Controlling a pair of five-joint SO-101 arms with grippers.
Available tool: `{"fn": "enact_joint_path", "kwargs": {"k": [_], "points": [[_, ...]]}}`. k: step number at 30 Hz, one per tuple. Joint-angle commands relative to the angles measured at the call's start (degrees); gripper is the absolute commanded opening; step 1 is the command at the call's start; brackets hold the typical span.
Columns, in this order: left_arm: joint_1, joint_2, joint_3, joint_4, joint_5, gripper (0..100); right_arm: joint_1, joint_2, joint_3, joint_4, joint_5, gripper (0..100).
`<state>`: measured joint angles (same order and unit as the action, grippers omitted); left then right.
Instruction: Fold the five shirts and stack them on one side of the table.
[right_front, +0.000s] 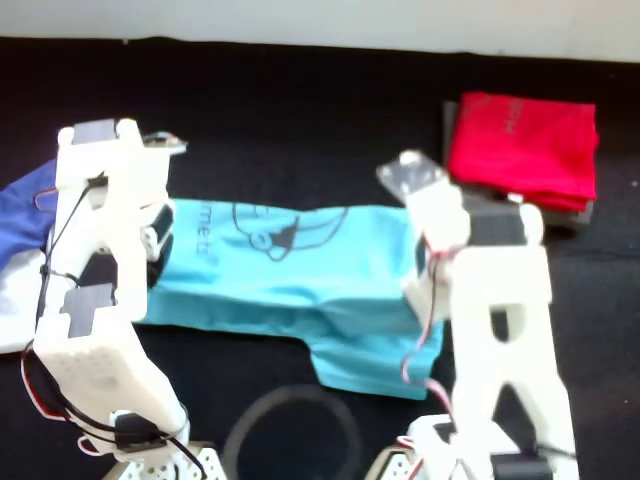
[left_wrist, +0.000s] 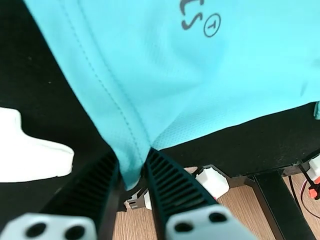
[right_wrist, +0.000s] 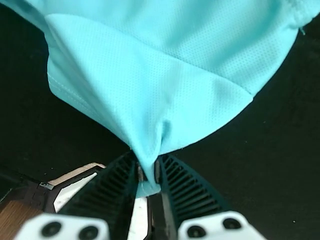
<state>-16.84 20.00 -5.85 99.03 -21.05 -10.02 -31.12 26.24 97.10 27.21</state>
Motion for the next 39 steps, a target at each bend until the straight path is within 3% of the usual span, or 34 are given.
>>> {"fn": "enact_joint_path", "kwargs": {"k": [1,10,23,27,30,34,39], "points": [[1.01,-3.38,1.98,-1.85,-0.44,1,-0.22,-7.96,6.73,-0.48,0.97,0.6],[0.57,-4.09,2.86,0.62,-0.44,1,-0.13,-12.7,10.42,2.95,3.08,0.6],[-1.54,-3.38,4.79,0.26,-3.43,1,-0.22,-12.62,20.35,-3.38,3.16,1.1],[-1.54,-3.65,4.7,0.18,-3.34,2,-0.22,-13.14,19.38,-2.68,3.08,12.9],[-1.63,-4.09,4.62,0.62,-3.25,9,-0.48,-13.05,16.48,-2.33,3.08,24.1],[-1.71,-4.09,4.26,0.62,-3.34,16,-0.48,-13.05,10.15,-2.42,2.73,22.7],[-2.42,-4.09,-3.65,1.58,-3.25,16,-0.22,-12.44,3.82,-8.84,2.64,22.4]]}}
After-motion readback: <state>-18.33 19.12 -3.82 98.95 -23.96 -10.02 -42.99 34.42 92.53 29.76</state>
